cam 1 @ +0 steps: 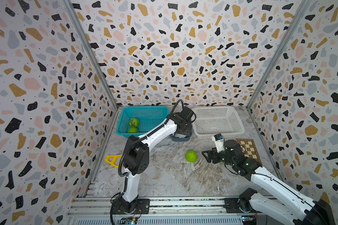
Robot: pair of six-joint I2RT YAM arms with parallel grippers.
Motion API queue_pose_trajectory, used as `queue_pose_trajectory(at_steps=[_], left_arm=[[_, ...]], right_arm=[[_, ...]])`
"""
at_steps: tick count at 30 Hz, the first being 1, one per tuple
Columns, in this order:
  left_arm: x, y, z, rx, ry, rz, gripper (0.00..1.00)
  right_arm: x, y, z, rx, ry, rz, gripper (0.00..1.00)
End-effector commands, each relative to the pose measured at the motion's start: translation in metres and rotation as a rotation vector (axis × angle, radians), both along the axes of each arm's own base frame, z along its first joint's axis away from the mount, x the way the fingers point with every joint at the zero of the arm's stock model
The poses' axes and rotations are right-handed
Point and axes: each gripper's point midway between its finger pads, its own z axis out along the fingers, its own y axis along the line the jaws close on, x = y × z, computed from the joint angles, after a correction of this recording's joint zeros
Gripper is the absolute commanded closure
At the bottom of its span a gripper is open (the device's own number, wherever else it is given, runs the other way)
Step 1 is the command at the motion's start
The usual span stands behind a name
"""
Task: Sleeve custard apples in foam nets
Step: Pick up the foam net from the storage box.
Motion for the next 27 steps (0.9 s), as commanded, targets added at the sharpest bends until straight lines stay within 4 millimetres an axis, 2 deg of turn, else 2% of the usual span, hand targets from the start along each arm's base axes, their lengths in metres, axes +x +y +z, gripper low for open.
queue_pose_trajectory(at_steps=[1,6,11,13,14,18,19,22,24,27], left_arm=[[0.009,0.011,0.005,0.112,-0.047,-0.017,0.39],[0.02,0.009,0.006,0.155,-0.072,-0.036,0.5],[0.029,0.01,0.008,0.197,-0.104,-0.06,0.78],[0.032,0.008,0.009,0.203,-0.109,-0.07,0.88],[0.033,0.007,0.01,0.204,-0.111,-0.076,0.9],[0.041,0.005,0.008,0.219,-0.125,-0.077,0.9],[0.04,0.005,0.007,0.222,-0.117,-0.079,0.85],[0.036,0.004,0.011,0.2,-0.107,-0.07,0.61],[0.031,0.005,0.017,0.17,-0.112,-0.065,0.54],[0.022,0.005,0.027,0.121,-0.115,-0.062,0.5]], right_arm=[[0.001,0.001,0.004,0.022,-0.016,0.005,0.16],[0.002,0.002,0.003,0.026,-0.015,0.003,0.16],[0.002,0.002,0.0,0.025,-0.009,0.001,0.16],[0.003,0.003,0.0,0.025,-0.007,0.001,0.16],[0.003,0.003,0.0,0.025,-0.005,0.001,0.16],[0.004,0.003,-0.001,0.024,-0.004,-0.002,0.16],[0.004,0.003,-0.001,0.022,-0.004,-0.002,0.16],[0.004,0.003,-0.003,0.02,0.002,-0.003,0.16],[0.004,0.003,-0.003,0.021,0.003,-0.003,0.16],[0.004,0.003,-0.003,0.021,0.001,-0.004,0.16]])
